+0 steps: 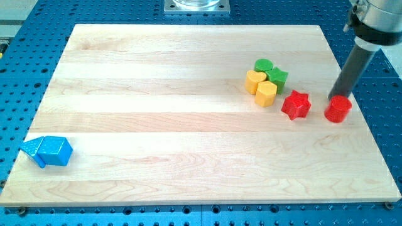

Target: Separate the blue blocks from each other

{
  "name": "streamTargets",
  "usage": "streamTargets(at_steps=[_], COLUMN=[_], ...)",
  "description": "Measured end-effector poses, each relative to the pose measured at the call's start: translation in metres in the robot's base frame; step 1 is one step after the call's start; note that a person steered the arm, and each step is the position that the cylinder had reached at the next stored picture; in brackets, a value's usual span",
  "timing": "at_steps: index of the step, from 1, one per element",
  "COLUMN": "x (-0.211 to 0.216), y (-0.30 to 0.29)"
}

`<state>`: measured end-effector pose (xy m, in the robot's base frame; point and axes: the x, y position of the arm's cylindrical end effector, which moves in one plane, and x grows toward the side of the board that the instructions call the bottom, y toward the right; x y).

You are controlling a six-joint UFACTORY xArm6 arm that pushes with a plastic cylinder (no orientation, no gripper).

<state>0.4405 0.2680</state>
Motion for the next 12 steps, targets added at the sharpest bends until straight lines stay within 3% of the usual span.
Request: streamTargets(at_steps=[1,2,4,5,7,8,9,11,12], x=[-0.006,0.039,0.034,0.104,0.14,0.16,0.146,0.089,0.09], y=[0.028,0.041,-0.062,-0.066,-0.391,-0.512,-0.569,-0.463,-0.492])
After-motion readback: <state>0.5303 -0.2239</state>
